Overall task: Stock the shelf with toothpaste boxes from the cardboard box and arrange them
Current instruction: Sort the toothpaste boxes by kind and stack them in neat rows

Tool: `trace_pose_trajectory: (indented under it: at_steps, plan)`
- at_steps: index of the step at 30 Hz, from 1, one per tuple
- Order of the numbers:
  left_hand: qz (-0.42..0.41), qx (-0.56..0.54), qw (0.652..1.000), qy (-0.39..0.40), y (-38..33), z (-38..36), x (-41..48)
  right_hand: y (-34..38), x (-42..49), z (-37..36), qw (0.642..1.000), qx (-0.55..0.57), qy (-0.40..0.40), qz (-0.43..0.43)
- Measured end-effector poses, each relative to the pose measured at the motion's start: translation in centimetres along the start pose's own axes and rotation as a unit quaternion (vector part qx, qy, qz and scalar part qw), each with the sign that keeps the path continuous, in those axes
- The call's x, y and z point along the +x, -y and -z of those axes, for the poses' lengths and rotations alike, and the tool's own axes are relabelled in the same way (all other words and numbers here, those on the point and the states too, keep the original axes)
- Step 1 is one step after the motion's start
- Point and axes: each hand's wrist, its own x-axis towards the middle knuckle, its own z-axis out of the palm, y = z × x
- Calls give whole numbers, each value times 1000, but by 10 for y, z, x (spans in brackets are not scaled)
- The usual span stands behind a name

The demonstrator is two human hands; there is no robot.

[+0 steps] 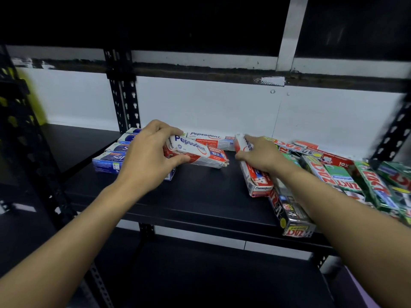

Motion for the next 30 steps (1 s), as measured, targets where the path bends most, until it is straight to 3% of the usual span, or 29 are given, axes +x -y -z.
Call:
trace_pose_trajectory:
  at_steps: [3,6,8,13,18,22,25,30]
  plan:
    - [27,-7,1000,5,-6,-1,1,4,-4,18,992,95,-74,25]
    - [55,-37,998,6,-13,-3,4,-1,-5,47,988,129,-85,25]
    - [56,-54,997,-3,-16,-6,7,-10,-8,67,994,90,-53,17]
    - [88,-99,991,-35,-30,-26,10,-56,-12,88,992,-125,-11,-20]
    - [128,-169,976,-52,-41,-64,8,-96,-9,92,982,-173,39,-62]
    - [142,-167,976,-18,-45,-89,8,-90,-5,89,967,-253,-25,-17]
    - [128,-117,984,49,-42,-101,11,-71,-3,81,969,-231,-55,67]
    - [77,-24,987,139,-36,-104,9,-34,9,44,959,-216,65,173]
